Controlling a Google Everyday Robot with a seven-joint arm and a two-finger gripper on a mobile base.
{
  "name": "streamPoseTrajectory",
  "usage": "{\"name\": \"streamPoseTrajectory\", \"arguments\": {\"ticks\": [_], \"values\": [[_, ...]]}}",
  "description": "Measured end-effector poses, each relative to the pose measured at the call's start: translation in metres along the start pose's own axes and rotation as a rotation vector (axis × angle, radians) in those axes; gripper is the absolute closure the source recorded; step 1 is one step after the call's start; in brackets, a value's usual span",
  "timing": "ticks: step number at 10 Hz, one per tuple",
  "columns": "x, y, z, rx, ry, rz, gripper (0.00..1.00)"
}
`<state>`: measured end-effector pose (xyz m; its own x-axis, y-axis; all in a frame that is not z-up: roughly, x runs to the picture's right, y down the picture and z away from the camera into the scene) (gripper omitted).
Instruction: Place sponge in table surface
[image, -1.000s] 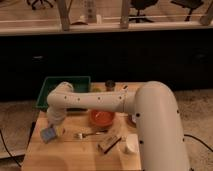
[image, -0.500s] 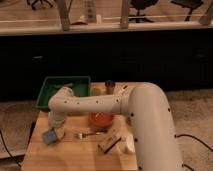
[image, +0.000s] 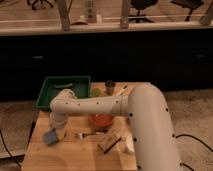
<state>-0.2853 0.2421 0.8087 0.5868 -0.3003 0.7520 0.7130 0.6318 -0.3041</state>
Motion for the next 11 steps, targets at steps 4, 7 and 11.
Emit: {"name": "streamPoseTrajectory", "arguments": {"ticks": [4,7,11], "values": [[0.003,0.003,0.001,-0.002,-0.004,0.009,0.2],[0.004,0.004,-0.002,-0.001,-0.004,0.01,0.2],[0.006,0.003,-0.014,0.012,0.0,0.014,0.2]]}}
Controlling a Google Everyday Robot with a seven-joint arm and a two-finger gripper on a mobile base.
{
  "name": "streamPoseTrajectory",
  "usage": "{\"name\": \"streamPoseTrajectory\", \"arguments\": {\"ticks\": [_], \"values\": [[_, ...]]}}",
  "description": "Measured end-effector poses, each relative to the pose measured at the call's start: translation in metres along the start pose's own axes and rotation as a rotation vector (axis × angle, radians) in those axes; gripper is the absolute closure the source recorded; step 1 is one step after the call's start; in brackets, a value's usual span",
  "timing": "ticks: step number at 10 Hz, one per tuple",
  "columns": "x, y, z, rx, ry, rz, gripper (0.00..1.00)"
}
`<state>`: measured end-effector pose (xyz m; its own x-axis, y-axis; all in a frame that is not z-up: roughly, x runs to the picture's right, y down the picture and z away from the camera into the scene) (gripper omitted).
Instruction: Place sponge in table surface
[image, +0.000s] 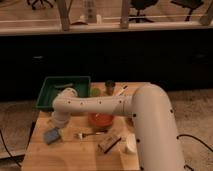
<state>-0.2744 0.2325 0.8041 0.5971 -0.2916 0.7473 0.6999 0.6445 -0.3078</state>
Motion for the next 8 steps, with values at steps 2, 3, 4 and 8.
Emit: {"name": "streamPoseTrajectory", "arguments": {"ticks": [2,3,4,8], "values": [[0.002,-0.001,-0.006,0.005,0.003,0.002,0.2],[0.004,-0.001,-0.008,0.007,0.005,0.002,0.2],[0.006,-0.001,-0.01,0.009,0.007,0.002,0.2],[0.012,0.0,-0.018,0.002,0.005,0.001,0.2]]}}
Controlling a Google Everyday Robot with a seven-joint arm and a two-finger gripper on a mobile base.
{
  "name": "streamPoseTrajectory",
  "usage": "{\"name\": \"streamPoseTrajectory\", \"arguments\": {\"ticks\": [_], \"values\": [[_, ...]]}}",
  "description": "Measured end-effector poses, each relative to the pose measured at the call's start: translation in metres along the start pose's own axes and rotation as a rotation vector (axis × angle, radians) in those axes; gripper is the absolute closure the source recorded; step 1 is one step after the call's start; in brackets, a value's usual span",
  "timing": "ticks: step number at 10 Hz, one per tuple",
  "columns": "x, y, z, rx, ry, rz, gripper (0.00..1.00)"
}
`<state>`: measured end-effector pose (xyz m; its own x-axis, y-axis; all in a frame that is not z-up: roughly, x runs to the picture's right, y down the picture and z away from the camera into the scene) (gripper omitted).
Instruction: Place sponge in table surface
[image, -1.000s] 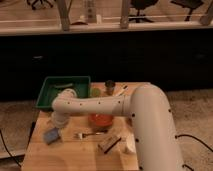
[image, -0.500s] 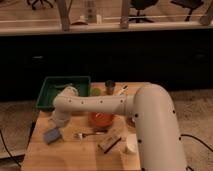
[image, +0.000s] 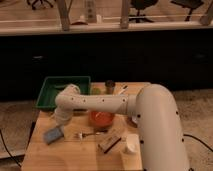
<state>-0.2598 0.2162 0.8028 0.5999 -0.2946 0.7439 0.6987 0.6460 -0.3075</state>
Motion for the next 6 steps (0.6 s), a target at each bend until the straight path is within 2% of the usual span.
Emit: {"name": "streamPoseTrajectory", "arguments": {"ticks": [6], "values": [[0.0101,-0.0006,-0.0073,0.0,-0.005,0.004,0.2]]}}
